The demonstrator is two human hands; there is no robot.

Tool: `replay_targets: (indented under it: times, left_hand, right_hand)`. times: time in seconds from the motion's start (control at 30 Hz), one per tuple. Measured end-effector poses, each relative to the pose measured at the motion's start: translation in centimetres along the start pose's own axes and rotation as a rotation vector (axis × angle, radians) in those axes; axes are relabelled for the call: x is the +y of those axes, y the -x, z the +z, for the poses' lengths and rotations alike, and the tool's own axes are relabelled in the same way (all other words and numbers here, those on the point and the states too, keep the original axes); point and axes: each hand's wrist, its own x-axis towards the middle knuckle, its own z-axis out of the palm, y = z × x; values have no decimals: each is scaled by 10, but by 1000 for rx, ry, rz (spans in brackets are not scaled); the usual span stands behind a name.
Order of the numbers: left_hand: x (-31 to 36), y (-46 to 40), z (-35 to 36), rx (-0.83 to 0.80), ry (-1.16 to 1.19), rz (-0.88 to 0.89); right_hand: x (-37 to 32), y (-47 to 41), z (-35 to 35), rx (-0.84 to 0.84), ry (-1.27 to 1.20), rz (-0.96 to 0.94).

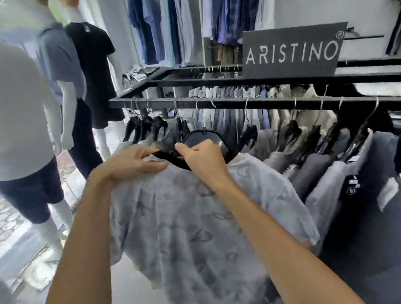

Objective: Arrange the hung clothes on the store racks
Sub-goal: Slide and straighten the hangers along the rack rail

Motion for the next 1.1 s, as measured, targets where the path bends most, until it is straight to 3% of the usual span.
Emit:
replay_targets:
  times: [0.43,0.67,0.8,0.9,1.0,1.1]
  left_hand:
    - [-116,67,-79,19,58,-194]
    - [-119,34,-62,-48,-41,-160]
    - [-112,21,-69,-84,-106,-119]
    - [-109,15,-76,-78,-138,-88]
    - [-112,13,-82,-98,-123,-60]
    - [-122,17,-85,-96,-100,-60]
  right_hand:
    - [-65,1,164,-148,-96,78]
    - [-36,-12,166,8,-172,203]
    - [-27,-17,154,68,-232,136]
    - [-20,-22,134,231,-350,115]
    - [4,-35,111,411,-224,84]
    - [31,-55,92,457,-129,169]
